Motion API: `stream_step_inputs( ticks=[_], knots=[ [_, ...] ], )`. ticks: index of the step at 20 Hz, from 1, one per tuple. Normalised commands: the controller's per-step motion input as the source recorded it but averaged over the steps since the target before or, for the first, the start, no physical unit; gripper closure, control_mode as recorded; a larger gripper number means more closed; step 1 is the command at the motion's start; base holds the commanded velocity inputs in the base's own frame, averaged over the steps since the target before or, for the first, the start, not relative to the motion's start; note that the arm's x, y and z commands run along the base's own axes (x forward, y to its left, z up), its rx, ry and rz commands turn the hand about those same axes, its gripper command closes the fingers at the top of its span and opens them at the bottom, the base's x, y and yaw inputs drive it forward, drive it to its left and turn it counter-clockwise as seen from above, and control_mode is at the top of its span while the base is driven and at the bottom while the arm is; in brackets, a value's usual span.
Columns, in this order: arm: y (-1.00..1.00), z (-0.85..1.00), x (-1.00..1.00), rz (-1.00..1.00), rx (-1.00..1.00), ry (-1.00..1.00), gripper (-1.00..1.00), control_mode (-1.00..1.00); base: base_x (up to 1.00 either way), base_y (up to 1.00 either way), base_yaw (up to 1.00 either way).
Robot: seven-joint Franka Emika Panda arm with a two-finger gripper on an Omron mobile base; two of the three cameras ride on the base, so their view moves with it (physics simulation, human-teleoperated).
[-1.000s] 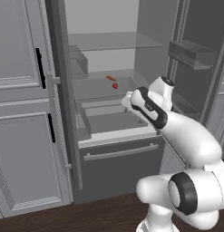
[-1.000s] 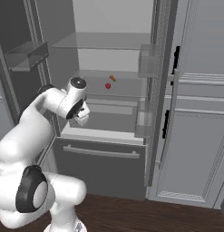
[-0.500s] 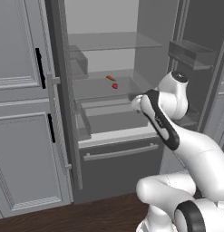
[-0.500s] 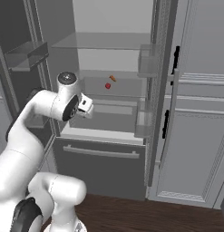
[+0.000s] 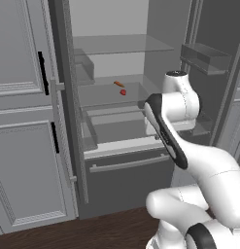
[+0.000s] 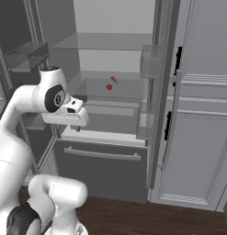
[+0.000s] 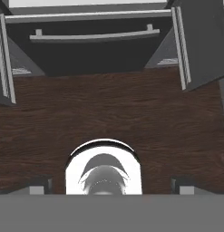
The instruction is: Take the strawberry from the fridge and place it on top of the pancake, located on the dining counter.
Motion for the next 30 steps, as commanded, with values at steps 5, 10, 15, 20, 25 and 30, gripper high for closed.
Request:
stream_step_inputs(
  ticks=[5, 10, 15, 20, 25, 30],
  knots=[
    [-0.25, -0.1, -0.87, 0.0, 0.05, -0.09, -1.0, -1.0, 0.0, 0.0, 0.0],
    [-0.36, -0.22, -0.11, 0.0, 0.1, -0.01, -1.0, -1.0, 0.0, 0.0, 0.0],
    [-0.01, -0.12, -0.1, 0.0, 0.01, 0.0, -1.0, -1.0, 0.0, 0.0, 0.0],
    [0.1, -0.24, 0.0, 0.0, -0.04, -0.03, -1.0, -1.0, 0.0, 0.0, 0.0],
    [0.01, -0.47, 0.0, 0.0, -0.03, -0.07, -1.0, -1.0, 0.0, 0.0, 0.0],
    [0.01, -0.19, 0.0, 0.0, -0.02, -0.22, -1.0, -1.0, 0.0, 0.0, 0.0]
  ],
)
